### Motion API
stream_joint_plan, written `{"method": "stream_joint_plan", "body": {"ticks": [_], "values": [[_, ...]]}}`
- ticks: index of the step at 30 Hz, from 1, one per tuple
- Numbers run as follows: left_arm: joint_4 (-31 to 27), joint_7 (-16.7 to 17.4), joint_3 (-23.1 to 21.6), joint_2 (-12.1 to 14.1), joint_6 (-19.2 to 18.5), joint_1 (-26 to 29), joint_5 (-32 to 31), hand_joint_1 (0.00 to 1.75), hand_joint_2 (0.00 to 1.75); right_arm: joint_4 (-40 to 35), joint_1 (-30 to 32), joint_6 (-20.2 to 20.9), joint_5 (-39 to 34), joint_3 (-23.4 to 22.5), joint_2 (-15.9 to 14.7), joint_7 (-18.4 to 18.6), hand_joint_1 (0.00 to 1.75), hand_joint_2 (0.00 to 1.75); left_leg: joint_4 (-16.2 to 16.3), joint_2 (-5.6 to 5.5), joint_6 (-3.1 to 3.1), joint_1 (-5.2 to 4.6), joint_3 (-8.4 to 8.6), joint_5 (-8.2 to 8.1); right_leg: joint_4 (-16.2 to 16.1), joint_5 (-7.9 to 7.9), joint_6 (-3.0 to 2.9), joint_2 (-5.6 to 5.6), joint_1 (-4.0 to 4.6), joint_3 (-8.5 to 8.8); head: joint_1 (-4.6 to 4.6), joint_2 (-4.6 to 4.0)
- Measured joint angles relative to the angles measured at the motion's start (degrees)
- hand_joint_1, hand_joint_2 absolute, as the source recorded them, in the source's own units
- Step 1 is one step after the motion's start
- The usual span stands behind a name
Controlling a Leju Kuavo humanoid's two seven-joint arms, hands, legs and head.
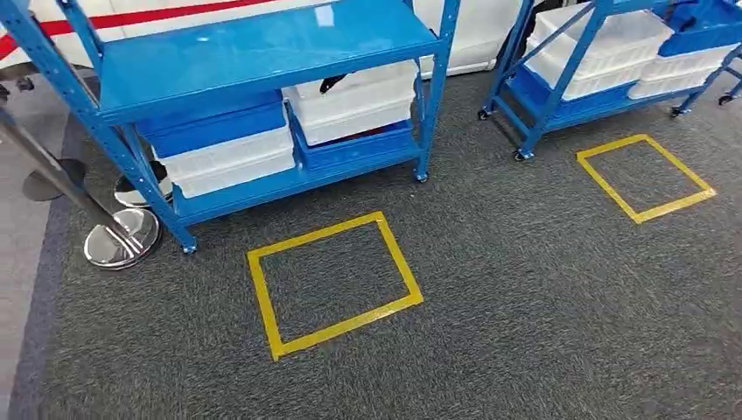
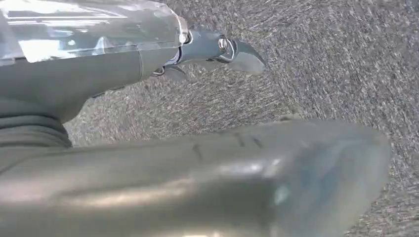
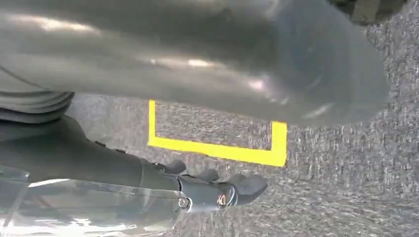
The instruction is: Take the parts from the cabinet and place them on the table.
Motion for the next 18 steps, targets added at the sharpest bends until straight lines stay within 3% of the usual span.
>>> {"method": "stream_joint_plan", "body": {"ticks": [1, 2, 4, 5, 6, 7, 9, 10, 11, 12, 14, 15, 16, 17, 18], "values": [[0.0, 0.0, 0.0, 0.0, -0.1, 0.1, -0.1, 0.00, 0.00, 0.0, 0.1, 0.0, 0.0, -0.1, 0.0, 0.0, 0.00, 0.00, 0.1, -0.69, -0.08, 0.07, -0.11, 0.07, 0.4, 0.65, 0.09, 0.00, -0.19, -0.10, 0.00, 0.00], [0.0, 0.0, 0.0, 0.0, -0.3, 0.1, -0.1, 0.00, 0.00, 0.0, 0.2, 0.0, -0.2, -0.2, 0.0, 0.1, 0.00, 0.00, 0.3, -1.10, -0.16, 0.13, -0.15, 0.11, -1.8, 2.52, 0.18, 0.01, -0.44, 1.01, 0.00, 0.00], [0.0, -0.2, 0.0, -0.1, -0.8, 0.2, 0.1, 0.00, 0.00, 0.0, 0.1, 0.1, -0.8, -0.5, 0.0, 0.6, 0.00, 0.00, 0.6, -2.03, -0.53, 0.30, -0.15, -0.11, -11.7, 7.99, 0.40, 0.22, -0.93, 5.93, 0.00, 0.00], [0.0, -0.4, 0.0, -0.1, -0.8, 0.2, 0.2, 0.00, 0.00, 0.0, 0.0, 0.2, -1.0, -0.8, 0.0, 0.8, 0.00, 0.00, 1.0, -2.26, -0.94, 0.28, -0.32, -0.28, -16.0, 8.81, 0.53, 0.99, -1.24, 7.76, 0.00, 0.00], [0.0, -0.4, 0.0, -0.1, -0.8, 0.1, 0.2, 0.00, 0.00, 0.0, -0.1, 0.4, -1.0, -0.9, 0.0, 1.0, 0.00, 0.00, 1.5, -2.48, -1.50, -0.10, -0.63, -0.66, -16.5, 8.27, 0.19, 1.47, -0.69, 7.77, 0.00, 0.00], [0.0, -0.5, 0.0, -0.1, -0.9, 0.1, 0.2, 0.00, 0.00, 0.0, -0.2, 0.6, -1.0, -1.1, 0.0, 1.0, 0.00, 0.00, 1.3, -2.60, -1.80, -0.08, -0.70, -0.67, -16.4, 8.32, -0.42, 1.33, -0.90, 7.57, -0.02, 0.00], [0.0, -0.6, 0.0, -0.1, -0.9, 0.2, 0.2, 0.00, 0.00, 0.0, -0.3, 1.0, -0.8, -1.2, 0.0, 1.2, 0.00, 0.00, 0.9, -2.83, -2.64, 0.18, -0.66, -0.62, -16.3, 8.21, -1.31, 1.12, -0.39, 7.71, -0.02, 0.00], [0.0, -0.7, 0.0, -0.1, -0.9, 0.2, 0.2, 0.00, 0.00, 0.0, -0.3, 1.1, -0.8, -1.2, 0.1, 1.2, 0.00, 0.00, 1.2, -2.83, -3.03, 0.27, -0.63, -0.84, -16.7, 8.47, -1.87, 0.90, -0.68, 7.96, -0.02, 0.00], [0.0, -0.8, 0.0, -0.1, -0.9, 0.3, 0.2, 0.00, 0.00, 0.0, -0.2, 1.1, -0.8, -1.2, 0.1, 1.3, 0.00, 0.00, 2.4, -1.24, -3.09, 0.29, -0.86, -1.43, -16.8, 8.53, -2.21, 0.67, -0.70, 8.12, 0.00, 0.00], [0.0, -0.9, 0.0, -0.2, -0.9, 0.2, 0.3, 0.00, 0.00, 0.0, -0.1, 1.1, -0.7, -1.2, 0.1, 1.4, 0.00, 0.00, 5.3, 0.09, -3.18, 0.27, -2.26, -3.23, -16.8, 8.37, -2.60, 0.47, -0.65, 8.16, -0.04, 0.00], [0.0, -1.1, 0.0, -0.2, -0.9, 0.0, 0.4, 0.00, 0.00, 0.0, 0.0, 1.1, -0.6, -1.2, 0.1, 1.9, 0.00, 0.00, 14.9, 0.78, -3.45, 0.31, -7.17, -7.64, -16.8, 8.11, -2.99, -0.04, -0.34, 8.33, -0.02, 0.00], [0.0, -1.2, 0.0, -0.2, -0.9, 0.1, 0.4, 0.00, 0.00, 0.0, 0.1, 1.2, -0.5, -1.2, 0.1, 2.0, 0.00, 0.00, 18.9, 0.89, -3.49, 0.30, -9.40, -8.79, -16.8, 7.90, -3.06, -0.24, -0.19, 8.44, -0.04, 0.00], [0.0, -1.3, 0.0, -0.2, -0.9, 0.2, 0.4, 0.00, 0.00, 0.0, 0.1, 1.2, -0.5, -1.2, 0.1, 2.1, 0.00, 0.00, 20.2, 0.92, -3.45, 0.30, -10.38, -8.42, -16.8, 7.67, -3.10, -0.38, -0.05, 8.70, -0.02, 0.00], [0.0, -1.4, 0.0, -0.2, -0.9, 0.3, 0.4, 0.00, 0.00, 0.0, 0.1, 1.2, -0.5, -1.2, 0.1, 2.2, 0.00, 0.00, 18.6, 0.93, -3.22, 0.27, -9.89, -6.63, -16.8, 7.34, -3.07, -0.50, 0.12, 9.12, -0.02, 0.00], [0.0, -1.4, 0.0, -0.2, -0.9, 0.4, 0.4, 0.00, 0.00, 0.0, 0.1, 1.2, -0.5, -1.2, 0.1, 2.2, 0.00, 0.00, 14.9, 0.96, -2.85, 0.18, -8.21, -4.01, -16.8, 6.97, -3.04, -0.58, 0.23, 9.66, -0.02, 0.00]]}}
